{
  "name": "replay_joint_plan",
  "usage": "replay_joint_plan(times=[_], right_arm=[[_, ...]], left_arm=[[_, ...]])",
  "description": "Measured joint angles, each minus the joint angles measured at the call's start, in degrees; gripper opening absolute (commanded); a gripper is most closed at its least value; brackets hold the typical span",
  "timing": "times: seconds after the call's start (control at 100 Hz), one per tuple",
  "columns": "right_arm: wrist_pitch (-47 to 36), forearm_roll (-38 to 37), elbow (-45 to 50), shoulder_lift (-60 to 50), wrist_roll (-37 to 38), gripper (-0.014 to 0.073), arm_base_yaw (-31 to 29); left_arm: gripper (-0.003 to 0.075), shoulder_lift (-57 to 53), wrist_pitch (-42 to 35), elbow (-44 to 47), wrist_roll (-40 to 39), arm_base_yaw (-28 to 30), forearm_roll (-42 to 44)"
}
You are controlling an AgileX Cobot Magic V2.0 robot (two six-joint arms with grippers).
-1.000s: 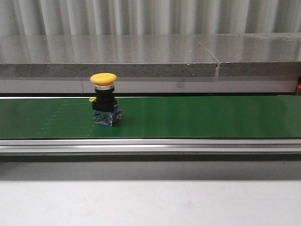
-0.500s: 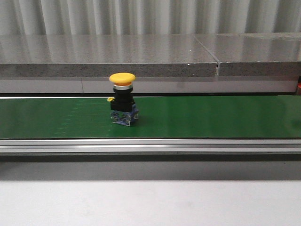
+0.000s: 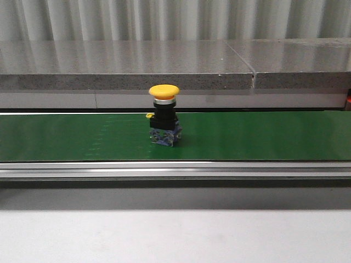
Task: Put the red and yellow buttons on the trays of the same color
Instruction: 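Grasp the red button, carry it into the red tray, open the right gripper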
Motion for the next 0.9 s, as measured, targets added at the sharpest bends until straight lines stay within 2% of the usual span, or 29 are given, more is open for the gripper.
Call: replay_joint_plan(times=[0.15,0.2,0.34,0.41,0.9], right_arm=[[-0.1,0.0,-0.2,0.2,0.0,0.0211,-0.6],[-0.2,0.0,-0.2,0.2,0.0,0.0259,-0.7],[-0.5,0.1,-0.3,0.2,0.0,0.0463,-0.7],[-0.7,0.4,-0.3,0.2,0.0,0.0521,-0.7],[-1.2,0.7,-0.7,-3.0,0.0,0.0535,-0.7]], left_arm=[[-0.0020,0.0,0.0,0.0,0.0,0.0,0.0],[-0.0020,0.0,0.0,0.0,0.0,0.0,0.0],[-0.0020,0.0,0.0,0.0,0.0,0.0,0.0],[-0.0020,0.0,0.0,0.0,0.0,0.0,0.0],[-0.0020,0.0,0.0,0.0,0.1,0.0,0.0]])
